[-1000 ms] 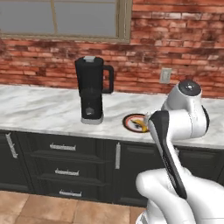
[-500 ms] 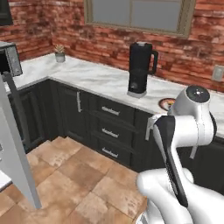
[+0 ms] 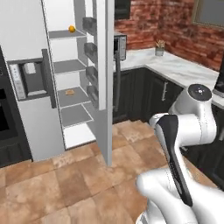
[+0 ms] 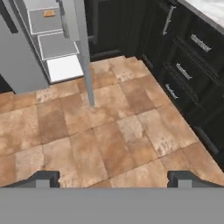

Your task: Pick the banana and orange from the fridge and place them on the plate next to the blender to make a fruit smoothie.

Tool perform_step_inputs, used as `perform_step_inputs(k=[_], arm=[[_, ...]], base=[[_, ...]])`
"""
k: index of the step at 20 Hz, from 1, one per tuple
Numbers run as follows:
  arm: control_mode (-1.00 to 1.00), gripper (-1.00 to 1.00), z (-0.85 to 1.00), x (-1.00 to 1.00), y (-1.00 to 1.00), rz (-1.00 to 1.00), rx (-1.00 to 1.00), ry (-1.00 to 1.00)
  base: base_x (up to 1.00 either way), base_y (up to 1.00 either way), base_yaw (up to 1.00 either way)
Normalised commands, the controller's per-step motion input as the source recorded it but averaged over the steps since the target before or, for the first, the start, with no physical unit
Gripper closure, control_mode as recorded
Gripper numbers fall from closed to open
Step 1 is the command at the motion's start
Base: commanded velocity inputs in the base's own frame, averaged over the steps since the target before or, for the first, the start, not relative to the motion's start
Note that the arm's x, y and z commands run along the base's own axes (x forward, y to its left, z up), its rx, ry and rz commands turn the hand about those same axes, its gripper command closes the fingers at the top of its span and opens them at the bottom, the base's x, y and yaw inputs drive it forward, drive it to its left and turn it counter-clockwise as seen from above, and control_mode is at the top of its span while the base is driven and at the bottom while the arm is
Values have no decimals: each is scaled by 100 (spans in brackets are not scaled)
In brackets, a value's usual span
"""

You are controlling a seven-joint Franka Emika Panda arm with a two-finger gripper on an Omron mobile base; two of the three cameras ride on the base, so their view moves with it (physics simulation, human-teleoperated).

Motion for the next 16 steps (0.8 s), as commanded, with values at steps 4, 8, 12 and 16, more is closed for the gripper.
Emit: perform_step_inputs(k=[4,8,12,16], arm=[[100,-100,0,0,0,0,0,0],[100,-100,0,0,0,0,0,0],[100,-100,0,0,0,0,0,0],[100,-100,0,0,0,0,0,0]], base=[[80,100,39],[100,47,7],[100,2,0],[100,10,0]])
